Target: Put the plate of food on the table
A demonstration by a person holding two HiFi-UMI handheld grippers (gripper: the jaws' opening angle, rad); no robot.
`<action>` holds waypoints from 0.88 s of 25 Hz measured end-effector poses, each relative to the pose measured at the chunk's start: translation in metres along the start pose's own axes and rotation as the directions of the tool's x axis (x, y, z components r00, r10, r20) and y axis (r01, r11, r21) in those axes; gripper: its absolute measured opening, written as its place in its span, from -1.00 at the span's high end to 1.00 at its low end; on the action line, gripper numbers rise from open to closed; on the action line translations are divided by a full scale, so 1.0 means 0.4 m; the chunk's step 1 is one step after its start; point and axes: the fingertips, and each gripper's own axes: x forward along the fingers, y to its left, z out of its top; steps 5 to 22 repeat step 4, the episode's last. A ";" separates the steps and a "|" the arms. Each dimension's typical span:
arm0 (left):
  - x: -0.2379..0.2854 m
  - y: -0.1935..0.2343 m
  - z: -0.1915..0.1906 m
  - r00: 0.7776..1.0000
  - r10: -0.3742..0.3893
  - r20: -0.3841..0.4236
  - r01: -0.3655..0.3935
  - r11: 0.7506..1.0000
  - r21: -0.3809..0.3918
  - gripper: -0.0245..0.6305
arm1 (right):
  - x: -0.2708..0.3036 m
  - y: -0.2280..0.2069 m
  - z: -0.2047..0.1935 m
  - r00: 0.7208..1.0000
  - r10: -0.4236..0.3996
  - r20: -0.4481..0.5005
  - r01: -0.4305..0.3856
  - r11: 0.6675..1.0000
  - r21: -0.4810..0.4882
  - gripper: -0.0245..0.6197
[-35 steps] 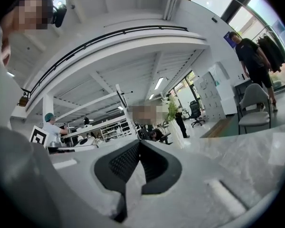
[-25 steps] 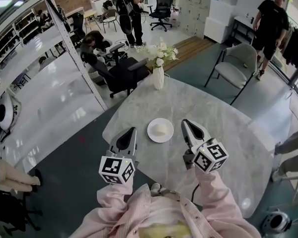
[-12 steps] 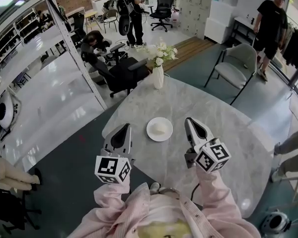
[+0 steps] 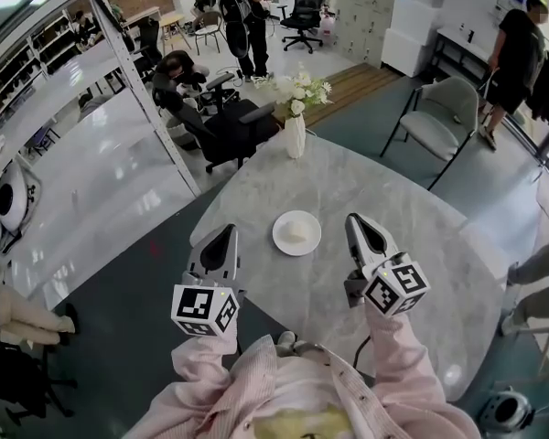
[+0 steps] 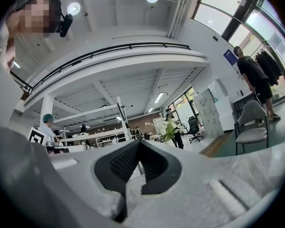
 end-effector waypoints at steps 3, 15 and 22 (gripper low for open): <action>-0.009 0.004 0.002 1.000 0.001 0.000 -0.001 1.000 0.002 0.93 | -0.005 0.004 -0.004 1.000 -0.007 -0.006 0.007 1.000 -0.009 0.91; -0.012 0.004 0.003 1.000 0.001 0.000 -0.001 1.000 0.003 0.93 | -0.007 0.005 -0.005 1.000 -0.009 -0.009 0.009 1.000 -0.012 0.91; -0.012 0.004 0.003 1.000 0.001 0.000 -0.001 1.000 0.003 0.93 | -0.007 0.005 -0.005 1.000 -0.009 -0.009 0.009 1.000 -0.012 0.91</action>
